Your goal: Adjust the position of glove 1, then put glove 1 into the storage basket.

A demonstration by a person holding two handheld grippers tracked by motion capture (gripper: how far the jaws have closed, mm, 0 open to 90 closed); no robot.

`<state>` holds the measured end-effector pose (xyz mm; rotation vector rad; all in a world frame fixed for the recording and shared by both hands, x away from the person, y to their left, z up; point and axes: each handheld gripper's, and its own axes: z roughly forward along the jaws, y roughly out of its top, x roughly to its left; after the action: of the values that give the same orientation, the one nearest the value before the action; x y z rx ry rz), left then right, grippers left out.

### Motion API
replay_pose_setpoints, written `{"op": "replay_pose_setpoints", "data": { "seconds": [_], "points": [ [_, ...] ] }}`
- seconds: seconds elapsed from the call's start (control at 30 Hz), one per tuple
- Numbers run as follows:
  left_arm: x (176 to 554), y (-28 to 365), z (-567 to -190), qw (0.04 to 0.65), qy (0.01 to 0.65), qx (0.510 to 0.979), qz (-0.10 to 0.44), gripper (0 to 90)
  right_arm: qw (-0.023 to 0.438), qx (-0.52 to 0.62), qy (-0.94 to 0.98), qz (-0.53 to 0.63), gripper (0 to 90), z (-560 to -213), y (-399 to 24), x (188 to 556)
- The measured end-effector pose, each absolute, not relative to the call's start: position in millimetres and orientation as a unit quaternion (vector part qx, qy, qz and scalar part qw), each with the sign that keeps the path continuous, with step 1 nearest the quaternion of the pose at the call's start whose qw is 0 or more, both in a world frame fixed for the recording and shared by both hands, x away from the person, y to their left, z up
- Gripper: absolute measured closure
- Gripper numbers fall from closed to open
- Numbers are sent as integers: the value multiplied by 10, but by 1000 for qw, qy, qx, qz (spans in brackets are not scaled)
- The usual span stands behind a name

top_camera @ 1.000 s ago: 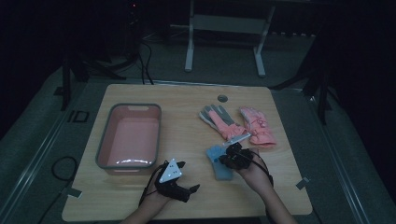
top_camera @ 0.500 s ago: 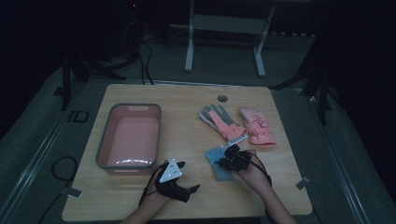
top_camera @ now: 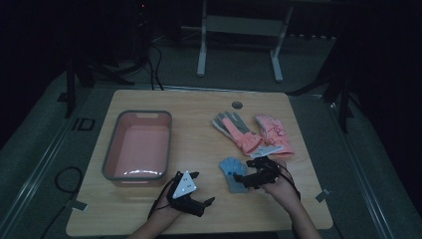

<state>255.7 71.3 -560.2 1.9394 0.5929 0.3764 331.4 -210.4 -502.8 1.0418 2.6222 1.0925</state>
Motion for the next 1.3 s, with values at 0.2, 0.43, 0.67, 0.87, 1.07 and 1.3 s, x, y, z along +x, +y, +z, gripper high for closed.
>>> {"op": "replay_pose_setpoints", "data": {
  "seconds": [0.2, 0.43, 0.67, 0.87, 1.07, 1.3],
  "points": [
    [2570, 636, -5550, 488, 217, 830, 158, 23, 47, 333, 855, 396, 165, -5006, -2215, 3283],
    [2628, 581, -5520, 464, 233, 846, 124, 23, 50, 338, 844, 414, 146, -4984, -2316, 3302],
    [2696, 438, -5464, 468, 198, 857, 85, 23, 20, 354, 844, 402, 144, -5073, -2308, 3343],
    [2732, 226, -5372, 463, 156, 867, 95, 24, 4, 365, 833, 416, 139, -5092, -2354, 3420],
    [2734, -1, -5274, 469, 104, 867, 131, 76, 39, 357, 847, 393, 339, -5109, -2355, 3467],
    [2857, -215, -5347, 440, 75, 884, 137, 147, 48, 374, 843, 385, 386, -5216, -2286, 3625]
  ]
}}
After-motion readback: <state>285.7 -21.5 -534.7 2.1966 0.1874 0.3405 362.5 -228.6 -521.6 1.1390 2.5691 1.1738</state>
